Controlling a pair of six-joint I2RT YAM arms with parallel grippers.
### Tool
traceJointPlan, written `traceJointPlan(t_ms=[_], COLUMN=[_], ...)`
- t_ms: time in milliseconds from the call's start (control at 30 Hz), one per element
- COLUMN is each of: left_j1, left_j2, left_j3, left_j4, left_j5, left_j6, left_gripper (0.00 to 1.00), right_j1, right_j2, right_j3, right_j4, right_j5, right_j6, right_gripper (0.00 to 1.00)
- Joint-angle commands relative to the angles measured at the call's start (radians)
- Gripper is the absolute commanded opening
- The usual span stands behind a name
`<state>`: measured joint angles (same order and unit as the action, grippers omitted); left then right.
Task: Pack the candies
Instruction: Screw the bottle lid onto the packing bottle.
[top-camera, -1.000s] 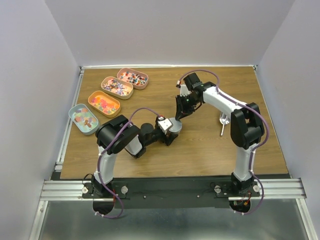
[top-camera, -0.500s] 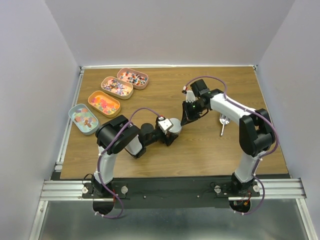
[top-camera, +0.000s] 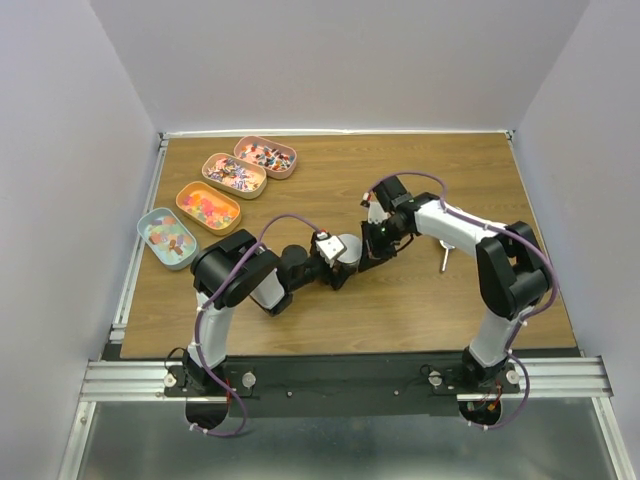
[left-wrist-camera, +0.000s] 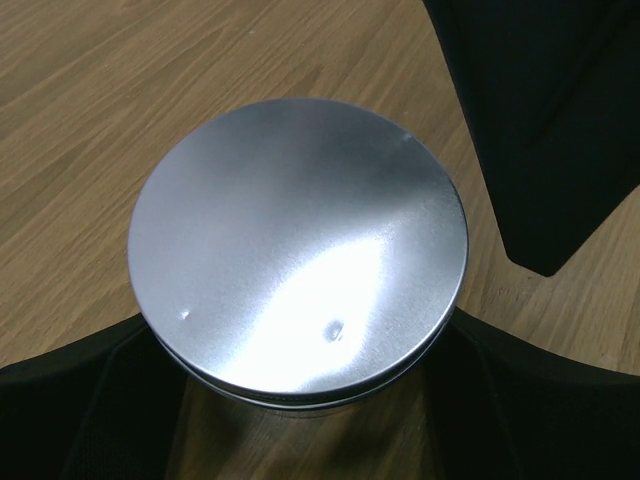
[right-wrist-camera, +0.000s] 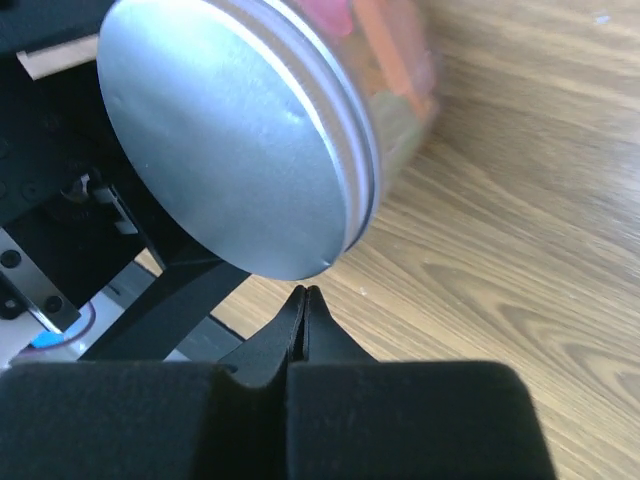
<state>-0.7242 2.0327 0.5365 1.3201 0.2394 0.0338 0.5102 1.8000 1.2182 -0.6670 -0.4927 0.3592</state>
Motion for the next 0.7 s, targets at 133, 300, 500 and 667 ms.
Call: traceJointPlan(t_ms=[133,300,500,667], left_j1=[-0.004,-0.004,-0.004,-0.003], left_j2=[-0.017,-0.019,-0.019,-0.019], left_j3=[0.01,0.011,0.014,0.013], left_j4=[0.088,0.082,0.076,0.076], left_j5=[-0.022,-0.022,-0.018,-0.017], left_j6=[0.015,0.017,0.023,0.023], left_gripper=[0.66,0.67,0.67,0.67], right_j1=[-0.064,-0.07,-0.068,-0.068], right_j2=[-0.05,0.048,0.182,0.219], right_j3=[0.102,0.249,0.369,0.394], right_j4=[-0.025,-0.063,-0.101,-0.111], right_j5=[0.071,0.011,-0.046,-0.032], right_j6=[-0.071,-0.176,-0.223,-0.238], right_gripper=[0.36,0.41,0.38,0.37])
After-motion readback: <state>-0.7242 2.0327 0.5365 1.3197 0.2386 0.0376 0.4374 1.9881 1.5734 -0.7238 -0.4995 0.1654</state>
